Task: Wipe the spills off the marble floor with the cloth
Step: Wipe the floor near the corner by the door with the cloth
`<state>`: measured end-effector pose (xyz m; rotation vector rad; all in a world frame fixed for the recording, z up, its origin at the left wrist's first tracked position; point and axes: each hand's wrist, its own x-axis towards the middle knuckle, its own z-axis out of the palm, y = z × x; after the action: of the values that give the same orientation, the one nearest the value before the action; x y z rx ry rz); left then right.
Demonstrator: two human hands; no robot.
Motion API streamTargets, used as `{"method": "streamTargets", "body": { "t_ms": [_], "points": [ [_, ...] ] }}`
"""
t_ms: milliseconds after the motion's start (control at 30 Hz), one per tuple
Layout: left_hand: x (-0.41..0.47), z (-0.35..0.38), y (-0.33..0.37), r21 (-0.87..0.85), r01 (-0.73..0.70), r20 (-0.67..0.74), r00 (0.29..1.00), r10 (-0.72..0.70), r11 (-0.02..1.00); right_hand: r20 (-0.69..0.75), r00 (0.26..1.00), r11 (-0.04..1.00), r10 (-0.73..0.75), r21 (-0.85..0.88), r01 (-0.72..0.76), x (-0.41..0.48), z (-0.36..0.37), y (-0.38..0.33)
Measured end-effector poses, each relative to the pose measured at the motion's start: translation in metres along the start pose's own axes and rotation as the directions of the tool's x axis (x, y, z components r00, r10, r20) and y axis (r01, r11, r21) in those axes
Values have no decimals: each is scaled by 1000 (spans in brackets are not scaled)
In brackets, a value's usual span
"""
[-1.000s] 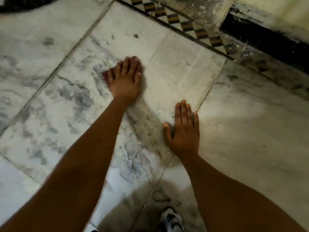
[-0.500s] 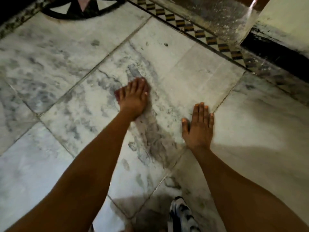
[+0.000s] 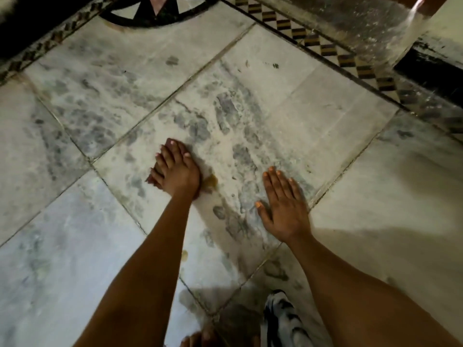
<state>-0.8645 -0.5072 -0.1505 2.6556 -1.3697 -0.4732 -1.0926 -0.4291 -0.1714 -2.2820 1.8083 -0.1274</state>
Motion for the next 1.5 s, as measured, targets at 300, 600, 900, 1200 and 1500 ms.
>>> {"method": "streamTargets", "body": {
  "t_ms": [300, 600, 900, 1200, 1500],
  "points": [
    [-58, 21, 4, 95, -809, 184, 587, 788, 580, 15, 1000, 1000, -6, 9, 6, 1, -4, 1],
    [4, -8, -81, 222, -677, 49, 727, 685, 702, 5, 1000, 1000, -7, 1, 7, 1, 0, 1],
    [-70, 27, 1, 149, -727, 79, 685, 725, 671, 25, 1000, 1000, -8, -26, 9, 0, -3, 0],
    [22, -20, -81, 147, -367, -26, 927, 375, 918, 53, 999, 998, 1, 65, -4, 0, -5, -2],
    [-101, 5, -72, 100, -262, 29, 965, 260, 960, 43, 998, 999, -45, 22, 44, -29, 4, -22]
  ]
}}
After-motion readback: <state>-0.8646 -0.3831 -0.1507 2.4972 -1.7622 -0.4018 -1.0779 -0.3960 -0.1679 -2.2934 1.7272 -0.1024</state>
